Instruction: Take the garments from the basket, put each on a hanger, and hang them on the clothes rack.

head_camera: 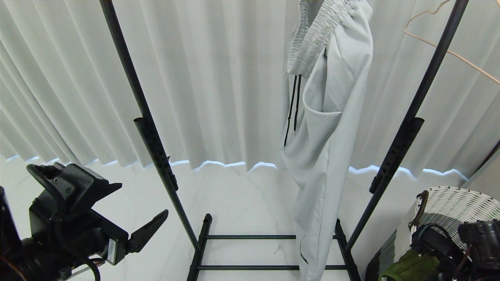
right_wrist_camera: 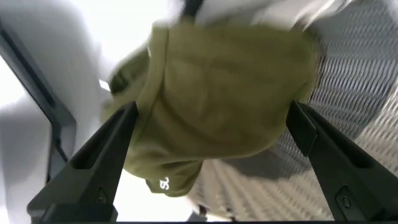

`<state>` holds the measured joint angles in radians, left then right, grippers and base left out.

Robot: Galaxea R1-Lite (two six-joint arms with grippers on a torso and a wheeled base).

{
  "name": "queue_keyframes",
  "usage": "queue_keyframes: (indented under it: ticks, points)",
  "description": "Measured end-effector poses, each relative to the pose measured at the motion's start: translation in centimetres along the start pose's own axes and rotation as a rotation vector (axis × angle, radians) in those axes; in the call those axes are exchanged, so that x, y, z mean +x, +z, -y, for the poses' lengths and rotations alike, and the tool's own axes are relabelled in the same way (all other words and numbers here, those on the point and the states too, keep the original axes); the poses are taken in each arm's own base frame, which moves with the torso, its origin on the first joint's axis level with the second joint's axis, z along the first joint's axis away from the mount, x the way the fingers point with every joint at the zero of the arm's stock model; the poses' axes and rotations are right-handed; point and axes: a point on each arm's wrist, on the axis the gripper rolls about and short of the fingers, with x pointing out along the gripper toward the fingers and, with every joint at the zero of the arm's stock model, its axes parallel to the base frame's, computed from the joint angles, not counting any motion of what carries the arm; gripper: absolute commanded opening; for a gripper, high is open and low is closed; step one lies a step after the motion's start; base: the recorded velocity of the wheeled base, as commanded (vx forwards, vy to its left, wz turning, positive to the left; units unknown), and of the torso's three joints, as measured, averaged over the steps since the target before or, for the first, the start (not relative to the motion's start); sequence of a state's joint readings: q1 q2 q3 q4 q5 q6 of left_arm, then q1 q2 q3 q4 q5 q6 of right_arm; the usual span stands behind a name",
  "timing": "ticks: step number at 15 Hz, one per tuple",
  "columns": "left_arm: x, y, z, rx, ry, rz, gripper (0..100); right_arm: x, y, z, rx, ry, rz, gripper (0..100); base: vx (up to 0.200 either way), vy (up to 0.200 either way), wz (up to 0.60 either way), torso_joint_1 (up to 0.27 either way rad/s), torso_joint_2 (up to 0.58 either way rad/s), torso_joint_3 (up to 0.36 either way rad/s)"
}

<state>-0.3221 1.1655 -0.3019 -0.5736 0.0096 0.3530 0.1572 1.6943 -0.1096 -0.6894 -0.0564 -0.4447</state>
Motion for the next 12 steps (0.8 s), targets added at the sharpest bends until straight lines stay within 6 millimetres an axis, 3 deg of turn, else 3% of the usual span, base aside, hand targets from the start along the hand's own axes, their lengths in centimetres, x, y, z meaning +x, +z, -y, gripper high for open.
queue_keyframes:
  ticks: [6, 12]
  points:
    - [0.1, -0.2, 0.4, 0.007, -0.023, -0.012, 100, 3.0, -0.9, -0.2, 0.033, 0.003, -0.138, 100, 0.000, 0.000, 0.00, 0.000, 0.00, 0.000]
    - [0.3, -0.3, 0.7, 0.010, -0.041, -0.018, 100, 3.6, -0.9, -0.2, 0.065, 0.009, -0.151, 100, 0.000, 0.000, 0.00, 0.000, 0.00, 0.000]
